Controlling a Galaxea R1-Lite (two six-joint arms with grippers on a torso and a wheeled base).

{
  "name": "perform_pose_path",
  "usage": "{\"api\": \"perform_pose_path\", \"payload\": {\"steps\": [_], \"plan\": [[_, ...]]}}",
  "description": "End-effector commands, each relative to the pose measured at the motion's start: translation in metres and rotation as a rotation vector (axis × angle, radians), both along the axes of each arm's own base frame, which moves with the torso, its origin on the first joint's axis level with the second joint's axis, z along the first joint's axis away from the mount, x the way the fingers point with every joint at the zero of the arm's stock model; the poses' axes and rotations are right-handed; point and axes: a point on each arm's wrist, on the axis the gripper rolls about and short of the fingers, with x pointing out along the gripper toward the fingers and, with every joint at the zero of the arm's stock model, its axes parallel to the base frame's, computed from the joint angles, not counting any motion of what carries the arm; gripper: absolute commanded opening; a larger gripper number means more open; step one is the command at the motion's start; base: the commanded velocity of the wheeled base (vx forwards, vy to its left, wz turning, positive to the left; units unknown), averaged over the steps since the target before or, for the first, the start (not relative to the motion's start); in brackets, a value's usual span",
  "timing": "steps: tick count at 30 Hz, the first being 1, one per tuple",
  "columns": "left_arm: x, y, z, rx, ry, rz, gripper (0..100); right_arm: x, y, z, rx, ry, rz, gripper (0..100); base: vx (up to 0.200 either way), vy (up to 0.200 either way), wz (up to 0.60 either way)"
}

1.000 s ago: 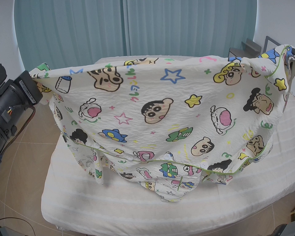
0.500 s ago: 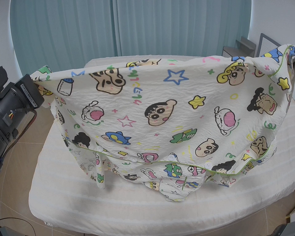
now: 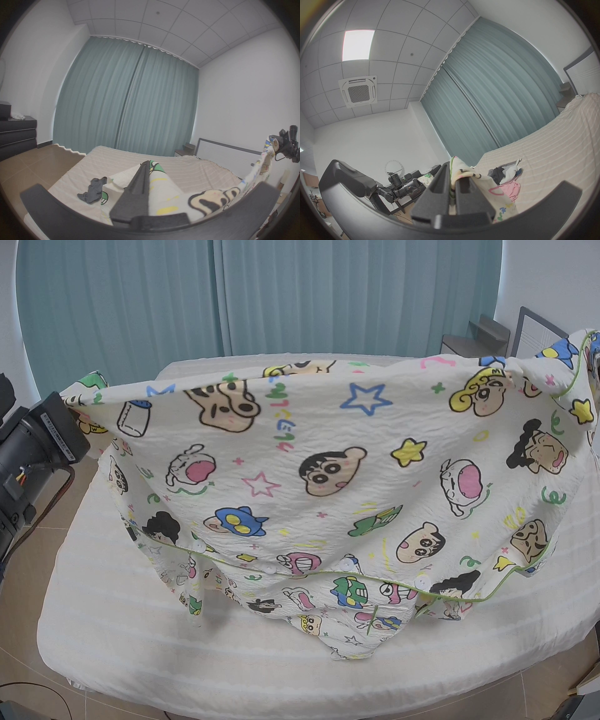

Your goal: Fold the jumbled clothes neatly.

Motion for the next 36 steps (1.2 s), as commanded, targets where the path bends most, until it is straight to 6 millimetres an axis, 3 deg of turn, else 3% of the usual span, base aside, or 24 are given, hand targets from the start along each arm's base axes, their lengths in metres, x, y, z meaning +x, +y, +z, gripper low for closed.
{"api": "perform_pose_path", "payload": {"steps": [1, 36], "plan": [[-0.0007, 0.0003, 0.0004, 0.009, -0.005, -0.001, 0, 0.0003, 0.0001, 0.0005, 0.0, -0.001, 0.0, 0, 0.0, -0.2, 0.0], [-0.0017, 0.0009, -0.001, 0.022, -0.005, -0.003, 0, -0.0005, -0.0005, 0.0058, 0.007, -0.018, -0.001, 0, 0.0, -0.2, 0.0]]}}
